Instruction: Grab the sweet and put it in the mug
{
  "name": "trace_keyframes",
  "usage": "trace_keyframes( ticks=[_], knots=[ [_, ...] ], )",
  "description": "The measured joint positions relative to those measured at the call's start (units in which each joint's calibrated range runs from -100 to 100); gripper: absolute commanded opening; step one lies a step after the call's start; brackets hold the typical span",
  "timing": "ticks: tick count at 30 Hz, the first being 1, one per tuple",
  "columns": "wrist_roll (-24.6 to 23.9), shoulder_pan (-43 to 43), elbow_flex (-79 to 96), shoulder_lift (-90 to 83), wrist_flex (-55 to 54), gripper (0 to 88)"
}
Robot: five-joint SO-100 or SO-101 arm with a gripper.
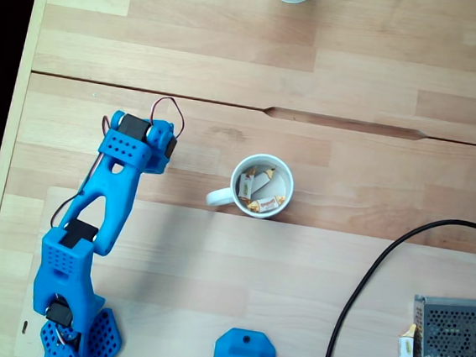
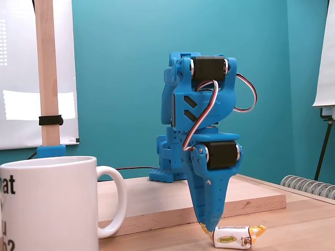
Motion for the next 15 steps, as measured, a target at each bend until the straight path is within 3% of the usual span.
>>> trace_keyframes(
  ticks=[7, 15],
  knots=[
    [0.2, 0.0, 0.0, 0.0, 0.0, 17.5],
    [0.2, 0.0, 0.0, 0.0, 0.0, 21.9]
  ],
)
